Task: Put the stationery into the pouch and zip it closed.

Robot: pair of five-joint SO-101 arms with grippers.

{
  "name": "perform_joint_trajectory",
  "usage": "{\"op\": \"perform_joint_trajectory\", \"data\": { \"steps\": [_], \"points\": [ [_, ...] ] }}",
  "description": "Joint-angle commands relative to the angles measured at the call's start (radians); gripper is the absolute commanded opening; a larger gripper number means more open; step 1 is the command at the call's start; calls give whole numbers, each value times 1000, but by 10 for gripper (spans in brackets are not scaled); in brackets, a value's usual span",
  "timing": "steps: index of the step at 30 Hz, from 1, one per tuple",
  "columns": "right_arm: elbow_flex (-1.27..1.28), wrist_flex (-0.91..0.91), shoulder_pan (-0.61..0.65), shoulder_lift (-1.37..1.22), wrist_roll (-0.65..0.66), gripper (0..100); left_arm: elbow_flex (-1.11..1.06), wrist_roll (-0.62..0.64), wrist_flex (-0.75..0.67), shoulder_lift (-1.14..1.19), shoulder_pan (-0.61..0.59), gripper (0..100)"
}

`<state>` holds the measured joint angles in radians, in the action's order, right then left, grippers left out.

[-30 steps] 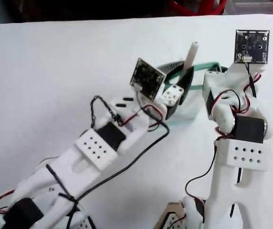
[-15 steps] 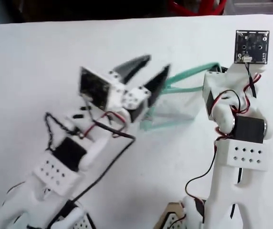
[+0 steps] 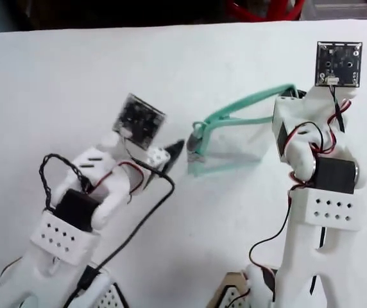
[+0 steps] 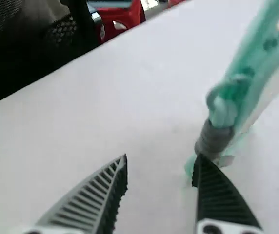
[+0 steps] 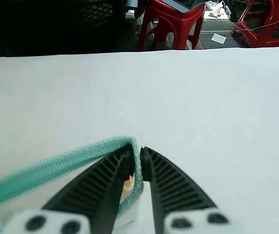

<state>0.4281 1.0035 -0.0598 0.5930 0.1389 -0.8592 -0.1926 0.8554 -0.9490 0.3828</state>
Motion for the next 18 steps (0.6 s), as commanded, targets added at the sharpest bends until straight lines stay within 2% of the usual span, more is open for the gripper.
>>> {"op": "perform_joint_trajectory", "data": {
  "steps": [1,6,8,10,12,18],
  "points": [
    [49,4,13,-38,-6,18,63,-48,101,-22,5,225],
    [49,4,13,-38,-6,18,180,-44,354,-122,21,225],
    [49,4,16,-38,-6,18,184,-43,362,-183,87,226],
    [49,4,19,-38,-6,18,140,-8,273,-226,130,228],
    [49,4,16,-38,-6,18,49,52,126,-243,143,229],
    [51,4,13,-38,-6,18,-209,69,-198,-242,125,226]
  ]
}}
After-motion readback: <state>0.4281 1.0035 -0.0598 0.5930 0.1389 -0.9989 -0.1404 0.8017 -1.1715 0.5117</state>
